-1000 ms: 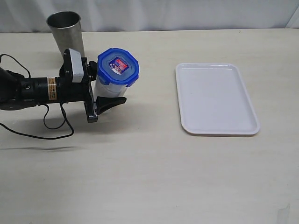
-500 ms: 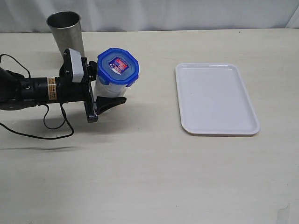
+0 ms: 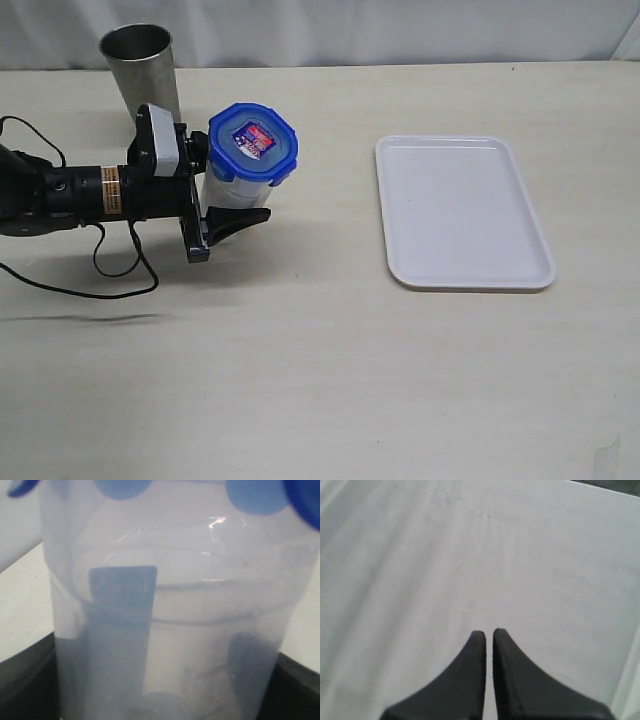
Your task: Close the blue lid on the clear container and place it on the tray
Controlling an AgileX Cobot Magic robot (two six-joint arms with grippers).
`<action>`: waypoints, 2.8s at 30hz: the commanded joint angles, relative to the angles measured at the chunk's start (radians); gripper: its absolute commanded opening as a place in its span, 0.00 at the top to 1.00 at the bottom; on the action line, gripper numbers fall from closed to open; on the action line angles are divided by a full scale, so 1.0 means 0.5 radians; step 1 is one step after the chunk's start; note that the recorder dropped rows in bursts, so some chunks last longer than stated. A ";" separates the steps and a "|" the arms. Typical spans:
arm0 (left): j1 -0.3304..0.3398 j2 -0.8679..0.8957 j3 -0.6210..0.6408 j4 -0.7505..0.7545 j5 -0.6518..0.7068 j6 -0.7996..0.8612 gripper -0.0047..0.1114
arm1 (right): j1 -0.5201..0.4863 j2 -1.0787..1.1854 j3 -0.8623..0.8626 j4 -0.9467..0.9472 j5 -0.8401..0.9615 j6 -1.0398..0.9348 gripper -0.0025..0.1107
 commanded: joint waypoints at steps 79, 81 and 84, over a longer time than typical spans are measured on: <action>-0.130 -0.008 0.007 -0.473 -0.049 -0.061 0.96 | -0.506 -0.009 0.009 -0.019 1.586 0.782 0.93; -0.206 -0.008 -0.011 -0.599 -0.049 -0.043 0.96 | -0.506 -0.009 0.009 -0.019 1.586 0.782 0.93; -0.345 -0.008 -0.136 -0.632 0.025 -0.043 0.96 | -0.506 -0.009 0.009 -0.019 1.586 0.782 0.93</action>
